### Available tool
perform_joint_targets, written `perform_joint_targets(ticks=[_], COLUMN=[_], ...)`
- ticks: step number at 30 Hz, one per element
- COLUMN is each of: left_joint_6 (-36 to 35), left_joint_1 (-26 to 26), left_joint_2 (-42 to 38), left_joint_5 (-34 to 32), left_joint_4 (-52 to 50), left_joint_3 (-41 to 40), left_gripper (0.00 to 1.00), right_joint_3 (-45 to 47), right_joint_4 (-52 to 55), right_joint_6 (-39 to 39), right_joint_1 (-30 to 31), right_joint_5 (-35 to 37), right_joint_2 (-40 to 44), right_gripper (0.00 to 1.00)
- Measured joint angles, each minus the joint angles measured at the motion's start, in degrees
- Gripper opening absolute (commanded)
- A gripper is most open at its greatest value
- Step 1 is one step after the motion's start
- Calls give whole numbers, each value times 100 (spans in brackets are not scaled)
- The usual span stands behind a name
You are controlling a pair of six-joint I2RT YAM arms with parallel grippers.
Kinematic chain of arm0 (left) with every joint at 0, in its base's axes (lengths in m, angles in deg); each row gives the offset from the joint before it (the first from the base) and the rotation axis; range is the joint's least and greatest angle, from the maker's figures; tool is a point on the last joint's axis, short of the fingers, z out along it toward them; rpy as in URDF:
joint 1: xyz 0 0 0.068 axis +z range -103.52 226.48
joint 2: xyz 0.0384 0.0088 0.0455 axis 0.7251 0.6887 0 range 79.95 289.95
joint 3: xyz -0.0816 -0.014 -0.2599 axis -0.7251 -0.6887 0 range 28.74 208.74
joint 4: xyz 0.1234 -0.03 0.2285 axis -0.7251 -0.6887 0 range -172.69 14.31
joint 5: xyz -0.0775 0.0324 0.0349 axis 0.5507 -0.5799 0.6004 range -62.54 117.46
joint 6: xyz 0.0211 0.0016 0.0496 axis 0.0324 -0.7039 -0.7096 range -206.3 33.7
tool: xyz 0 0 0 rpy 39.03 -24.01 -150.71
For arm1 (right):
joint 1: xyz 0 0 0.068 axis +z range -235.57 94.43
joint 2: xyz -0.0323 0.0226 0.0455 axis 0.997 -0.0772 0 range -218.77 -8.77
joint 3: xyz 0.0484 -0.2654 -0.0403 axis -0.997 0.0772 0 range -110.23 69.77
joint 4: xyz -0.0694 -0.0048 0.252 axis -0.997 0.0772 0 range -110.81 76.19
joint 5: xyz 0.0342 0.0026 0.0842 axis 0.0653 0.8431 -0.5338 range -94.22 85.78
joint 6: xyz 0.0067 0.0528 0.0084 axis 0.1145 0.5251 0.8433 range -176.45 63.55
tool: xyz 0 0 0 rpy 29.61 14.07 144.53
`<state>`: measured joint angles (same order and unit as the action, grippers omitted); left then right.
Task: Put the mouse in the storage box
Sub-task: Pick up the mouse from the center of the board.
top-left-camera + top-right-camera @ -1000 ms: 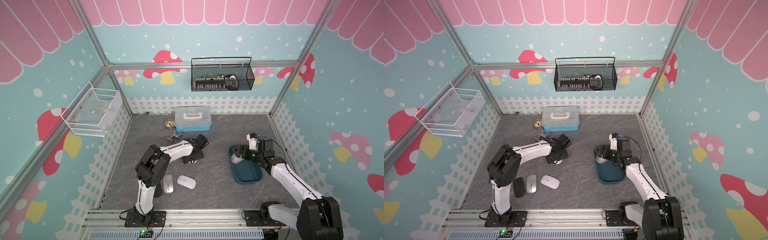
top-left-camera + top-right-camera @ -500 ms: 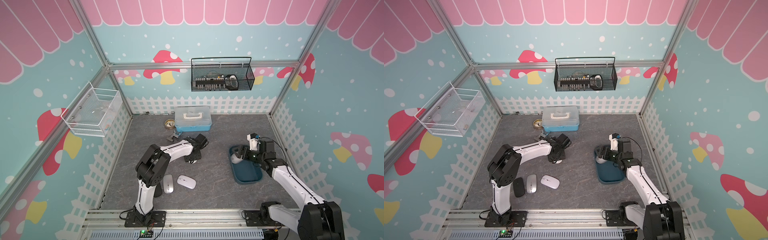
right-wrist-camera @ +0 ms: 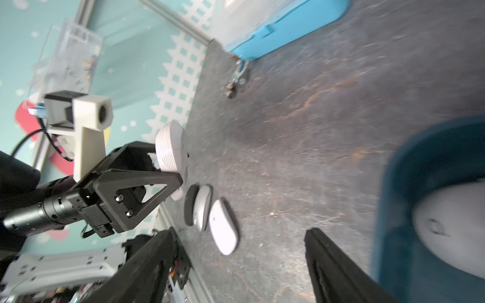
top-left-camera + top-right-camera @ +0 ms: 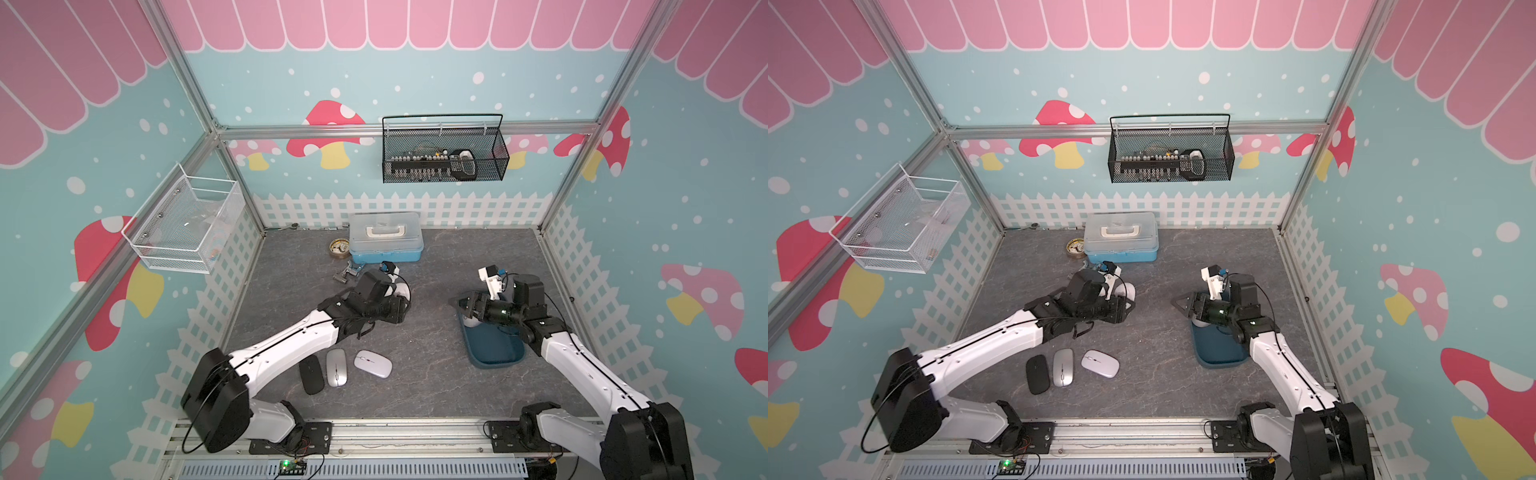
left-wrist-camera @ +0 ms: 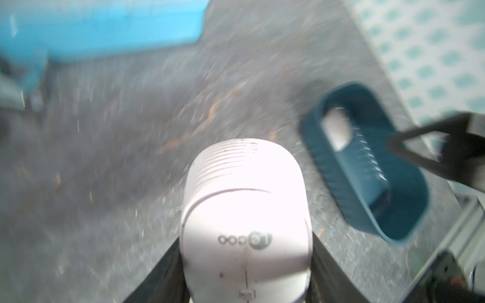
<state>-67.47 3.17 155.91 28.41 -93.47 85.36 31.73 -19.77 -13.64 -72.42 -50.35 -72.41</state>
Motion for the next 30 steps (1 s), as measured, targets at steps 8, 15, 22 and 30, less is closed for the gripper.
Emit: perform_joint_targets(ticks=[8, 15, 22, 30], left_joint_6=[-1908, -2610, -2776, -2785], left_joint_1=[-221, -221, -221, -221], left_joint_2=[-1434, -1788, -1919, -1919], left_joint_5=[59, 105, 201, 258], left_joint_4=[1189, 1600, 1707, 1720], left_joint_3=[-1314, -1663, -1722, -1740], left_gripper=[32, 31, 30, 31], right_joint_3=[-667, -1084, -1541, -2177], right_joint_4=[-667, -581, -286, 116], right_joint_6=[186, 136, 46, -155], right_joint_1=[1259, 1788, 2253, 2708], right_joint_5=[-328, -166, 295, 789], right_joint_2=[136, -208, -909, -1606], right_gripper=[88, 80, 73, 53])
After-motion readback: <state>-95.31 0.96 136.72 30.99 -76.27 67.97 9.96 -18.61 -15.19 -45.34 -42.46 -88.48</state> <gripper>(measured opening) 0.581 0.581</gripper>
